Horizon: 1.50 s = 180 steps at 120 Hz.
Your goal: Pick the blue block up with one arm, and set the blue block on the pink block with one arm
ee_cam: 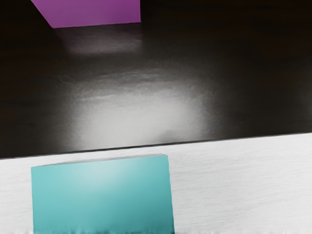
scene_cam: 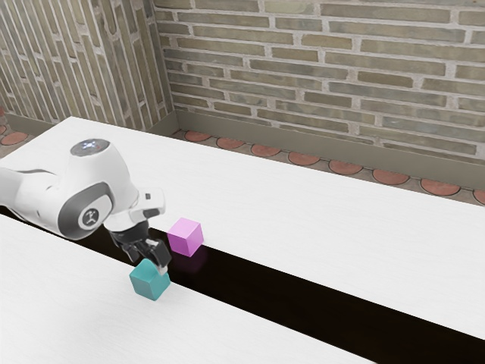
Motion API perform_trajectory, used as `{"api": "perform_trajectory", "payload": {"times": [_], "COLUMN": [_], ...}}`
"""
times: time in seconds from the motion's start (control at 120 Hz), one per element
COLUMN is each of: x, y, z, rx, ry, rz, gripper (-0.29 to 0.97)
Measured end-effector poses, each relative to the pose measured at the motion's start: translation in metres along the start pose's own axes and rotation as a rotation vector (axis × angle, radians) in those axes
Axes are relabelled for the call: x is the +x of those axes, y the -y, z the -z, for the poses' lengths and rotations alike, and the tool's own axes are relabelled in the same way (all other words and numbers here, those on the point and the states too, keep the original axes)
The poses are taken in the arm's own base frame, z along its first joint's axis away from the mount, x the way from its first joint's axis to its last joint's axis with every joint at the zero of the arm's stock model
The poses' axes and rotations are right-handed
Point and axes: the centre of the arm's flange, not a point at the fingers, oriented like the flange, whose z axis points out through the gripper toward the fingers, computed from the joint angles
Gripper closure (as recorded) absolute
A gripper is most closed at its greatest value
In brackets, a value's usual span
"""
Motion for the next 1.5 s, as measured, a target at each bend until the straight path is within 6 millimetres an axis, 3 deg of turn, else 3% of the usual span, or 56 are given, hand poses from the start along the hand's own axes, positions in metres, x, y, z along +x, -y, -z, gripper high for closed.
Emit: {"api": "perform_trajectory", "payload": {"times": [0.683,1.008,1.5], "x": [-0.002,0.000,0.003], "y": [0.007,0.015,0.010], "z": [-0.024,-0.024,-0.038], "rx": [0.022,0.027,0.062], "ry": [0.031,0.015,0.011], "rz": [0.006,0.014,-0.034], "gripper": [0.03,0.03,0.03]}}
